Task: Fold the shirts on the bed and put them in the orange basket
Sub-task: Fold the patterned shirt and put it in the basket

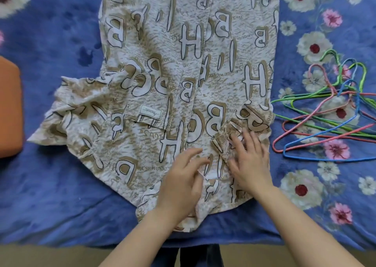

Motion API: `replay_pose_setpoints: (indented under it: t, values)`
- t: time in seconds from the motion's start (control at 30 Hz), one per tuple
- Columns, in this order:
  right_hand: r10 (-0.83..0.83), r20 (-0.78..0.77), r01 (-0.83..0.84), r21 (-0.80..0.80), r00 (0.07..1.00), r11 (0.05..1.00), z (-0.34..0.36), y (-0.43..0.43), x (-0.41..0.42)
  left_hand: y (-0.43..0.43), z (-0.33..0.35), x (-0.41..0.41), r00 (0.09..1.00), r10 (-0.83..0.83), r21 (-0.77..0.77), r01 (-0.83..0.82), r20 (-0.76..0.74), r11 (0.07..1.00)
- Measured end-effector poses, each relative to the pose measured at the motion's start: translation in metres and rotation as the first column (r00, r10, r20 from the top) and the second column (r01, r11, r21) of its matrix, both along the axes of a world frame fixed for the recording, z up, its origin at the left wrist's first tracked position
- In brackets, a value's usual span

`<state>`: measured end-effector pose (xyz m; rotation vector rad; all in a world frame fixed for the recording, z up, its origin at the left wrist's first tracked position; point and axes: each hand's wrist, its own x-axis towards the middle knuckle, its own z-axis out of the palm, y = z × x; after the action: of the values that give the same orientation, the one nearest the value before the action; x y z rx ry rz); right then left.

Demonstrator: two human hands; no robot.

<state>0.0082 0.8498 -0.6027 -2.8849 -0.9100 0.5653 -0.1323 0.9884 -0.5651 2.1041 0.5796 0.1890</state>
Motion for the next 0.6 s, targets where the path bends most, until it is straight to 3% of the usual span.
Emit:
replay_pose_setpoints:
  t: [0.07, 0.13, 0.2, 0.23, 0.27, 0.3, 0.33, 0.4, 0.47, 0.53, 0.6]
  values:
    - [-0.058, 0.057, 0.052, 0.099, 0.997, 0.994, 0.004, 0.016, -0.007, 0.033, 0.003, -0.009, 0.942, 0.336, 0.042, -0.336, -0.006, 0.941]
    - [-0.079, -0.037, 0.084, 0.162, 0.996, 0.983, 0.008, 0.042, -0.018, 0.077, -0.001, -0.025, 0.731, 0.677, 0.058, -0.675, -0.081, 0.736]
    - [-0.08, -0.183, 0.108, 0.147, 0.98, 0.983, 0.011, 0.069, -0.025, 0.122, -0.008, -0.041, 0.346, 0.92, 0.032, -0.933, -0.185, 0.358]
    - [-0.091, -0.254, 0.121, 0.106, 0.963, 0.987, 0.01, 0.08, -0.027, 0.142, -0.012, -0.049, 0.144, 0.948, -0.018, -0.989, -0.284, 0.145]
    - [-0.11, -0.32, 0.129, 0.039, 0.941, 0.991, 0.009, 0.09, -0.029, 0.158, -0.016, -0.054, 0.031, 0.915, -0.147, -0.989, -0.403, -0.032]
    - [-0.12, -0.36, 0.113, -0.04, 0.925, 0.993, 0.007, 0.097, -0.03, 0.17, -0.016, -0.057, 0.025, 0.877, -0.309, -0.94, -0.479, -0.142]
    - [-0.117, -0.38, 0.081, -0.11, 0.918, 0.991, 0.005, 0.103, -0.032, 0.181, -0.017, -0.061, 0.074, 0.867, -0.433, -0.885, -0.492, -0.17]
    - [-0.109, -0.395, 0.034, -0.191, 0.912, 0.981, 0.003, 0.106, -0.032, 0.205, -0.018, -0.058, 0.218, 0.857, -0.545, -0.834, -0.466, -0.084]
    - [-0.097, -0.395, 0.004, -0.231, 0.913, 0.973, 0.002, 0.108, -0.032, 0.233, -0.024, -0.06, 0.316, 0.832, -0.662, -0.745, -0.456, -0.08]
    - [-0.094, -0.406, -0.015, -0.256, 0.909, 0.967, 0.002, 0.107, -0.03, 0.254, -0.025, -0.058, 0.274, 0.854, -0.7, -0.701, -0.442, -0.137]
    - [-0.093, -0.414, -0.028, -0.277, 0.906, 0.96, 0.002, 0.108, -0.031, 0.266, -0.019, -0.058, 0.112, 0.916, -0.675, -0.711, -0.385, -0.197]
